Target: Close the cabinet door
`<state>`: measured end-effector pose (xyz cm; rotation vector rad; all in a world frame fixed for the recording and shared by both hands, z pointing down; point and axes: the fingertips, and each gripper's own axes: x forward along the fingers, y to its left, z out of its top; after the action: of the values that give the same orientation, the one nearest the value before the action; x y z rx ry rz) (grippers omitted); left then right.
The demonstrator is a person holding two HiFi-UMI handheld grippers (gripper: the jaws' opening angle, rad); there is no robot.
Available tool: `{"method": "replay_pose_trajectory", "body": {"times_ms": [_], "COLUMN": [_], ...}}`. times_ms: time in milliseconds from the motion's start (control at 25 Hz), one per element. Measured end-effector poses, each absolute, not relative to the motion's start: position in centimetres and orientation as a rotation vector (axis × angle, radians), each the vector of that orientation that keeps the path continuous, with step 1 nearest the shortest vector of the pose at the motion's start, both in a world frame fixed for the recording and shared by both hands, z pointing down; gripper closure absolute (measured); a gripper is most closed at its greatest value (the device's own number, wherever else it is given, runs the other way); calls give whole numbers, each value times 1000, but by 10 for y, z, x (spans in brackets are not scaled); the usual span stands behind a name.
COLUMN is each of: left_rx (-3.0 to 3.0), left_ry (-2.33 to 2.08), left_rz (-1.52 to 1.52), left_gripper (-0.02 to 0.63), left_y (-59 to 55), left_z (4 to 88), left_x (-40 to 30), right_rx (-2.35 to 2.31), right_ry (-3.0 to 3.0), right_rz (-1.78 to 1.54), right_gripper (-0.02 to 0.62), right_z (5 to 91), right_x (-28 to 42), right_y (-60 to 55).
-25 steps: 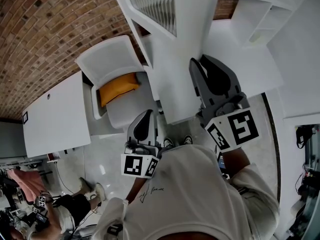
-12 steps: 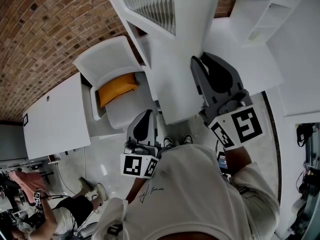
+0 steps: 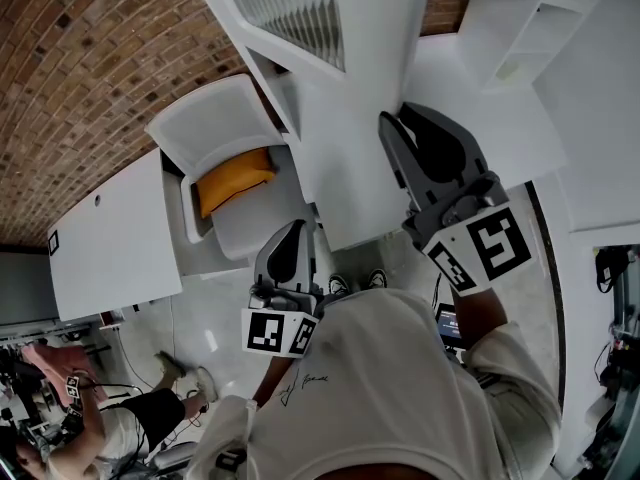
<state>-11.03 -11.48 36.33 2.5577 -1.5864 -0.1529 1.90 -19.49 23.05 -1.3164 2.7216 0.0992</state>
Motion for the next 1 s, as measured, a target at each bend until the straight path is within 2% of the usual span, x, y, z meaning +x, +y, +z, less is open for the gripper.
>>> {"method": "replay_pose_trajectory", "body": {"times_ms": [1000], "left_rx": [2545], "left_ry": [-1596], "left_rz": [-109], "left_gripper": [589], "left_y": [-126], "left_z": [366], "left_x": [-97], "right_rx": [-1203], "right_ry": [2792], "right_rz": [70], "right_gripper": [526], "right_z": [230], "right_x": [36], "right_y": [-220]}}
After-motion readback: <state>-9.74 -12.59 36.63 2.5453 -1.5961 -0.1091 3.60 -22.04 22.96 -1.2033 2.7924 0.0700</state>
